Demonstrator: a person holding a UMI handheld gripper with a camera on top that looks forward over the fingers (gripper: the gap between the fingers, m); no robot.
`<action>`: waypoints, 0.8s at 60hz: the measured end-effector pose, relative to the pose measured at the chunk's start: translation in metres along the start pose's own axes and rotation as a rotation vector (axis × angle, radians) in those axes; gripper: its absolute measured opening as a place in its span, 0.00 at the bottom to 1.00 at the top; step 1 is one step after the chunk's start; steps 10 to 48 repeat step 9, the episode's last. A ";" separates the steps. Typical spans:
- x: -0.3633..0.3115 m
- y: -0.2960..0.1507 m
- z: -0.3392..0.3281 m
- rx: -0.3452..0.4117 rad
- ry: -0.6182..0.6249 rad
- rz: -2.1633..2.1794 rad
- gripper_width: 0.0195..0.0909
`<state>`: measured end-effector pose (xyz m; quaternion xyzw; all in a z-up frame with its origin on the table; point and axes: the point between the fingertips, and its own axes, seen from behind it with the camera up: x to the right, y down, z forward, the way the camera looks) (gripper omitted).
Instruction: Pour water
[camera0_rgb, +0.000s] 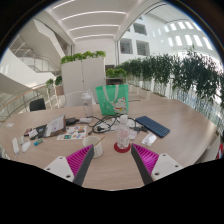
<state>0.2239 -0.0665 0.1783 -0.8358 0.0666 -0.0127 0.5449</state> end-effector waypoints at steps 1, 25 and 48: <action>-0.004 -0.001 -0.009 0.001 0.002 0.000 0.89; -0.022 -0.006 -0.069 -0.003 0.023 -0.022 0.90; -0.022 -0.006 -0.069 -0.003 0.023 -0.022 0.90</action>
